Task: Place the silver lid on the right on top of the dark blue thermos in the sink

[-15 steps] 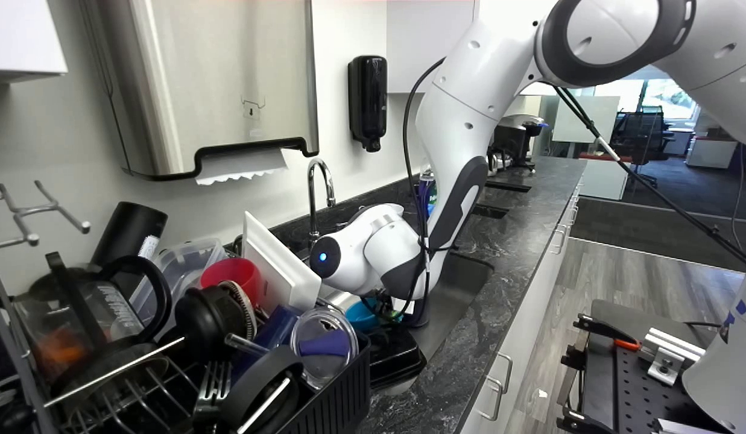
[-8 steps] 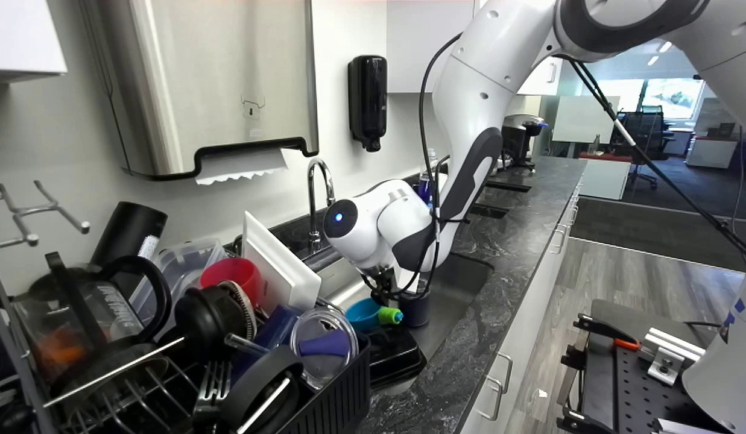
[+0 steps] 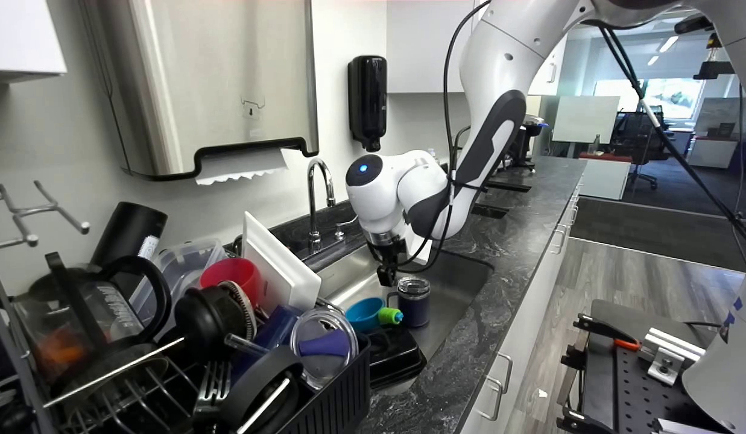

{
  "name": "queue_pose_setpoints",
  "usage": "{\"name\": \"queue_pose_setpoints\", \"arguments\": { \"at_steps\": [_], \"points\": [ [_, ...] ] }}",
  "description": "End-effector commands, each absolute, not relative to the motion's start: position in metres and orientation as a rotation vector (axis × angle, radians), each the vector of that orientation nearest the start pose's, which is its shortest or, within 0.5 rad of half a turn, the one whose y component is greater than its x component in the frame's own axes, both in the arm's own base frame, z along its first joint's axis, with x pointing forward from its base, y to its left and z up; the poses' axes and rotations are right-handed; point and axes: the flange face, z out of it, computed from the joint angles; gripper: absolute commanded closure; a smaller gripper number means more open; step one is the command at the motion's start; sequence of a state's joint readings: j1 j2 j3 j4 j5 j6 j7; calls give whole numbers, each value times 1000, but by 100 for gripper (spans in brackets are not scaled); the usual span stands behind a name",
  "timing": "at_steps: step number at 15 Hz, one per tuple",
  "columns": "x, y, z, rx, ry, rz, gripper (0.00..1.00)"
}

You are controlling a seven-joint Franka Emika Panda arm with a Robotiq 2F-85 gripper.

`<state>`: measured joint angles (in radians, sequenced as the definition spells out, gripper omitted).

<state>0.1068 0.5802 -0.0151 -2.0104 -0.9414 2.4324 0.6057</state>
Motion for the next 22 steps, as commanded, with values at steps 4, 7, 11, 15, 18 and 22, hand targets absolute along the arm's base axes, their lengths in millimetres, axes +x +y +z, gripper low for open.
{"name": "queue_pose_setpoints", "arguments": {
  "at_steps": [4, 7, 11, 15, 18, 22],
  "points": [
    [568, 20, 177, 2679, 396, 44, 0],
    [565, 5, 185, 2722, 413, 13, 0],
    [564, -11, 193, 2766, 450, -3, 0],
    [566, -25, 194, 2782, 480, 7, 40],
    [568, -32, 193, 2789, 502, 48, 62],
    [574, -49, 189, 2824, 502, 80, 90]
  ]
}}
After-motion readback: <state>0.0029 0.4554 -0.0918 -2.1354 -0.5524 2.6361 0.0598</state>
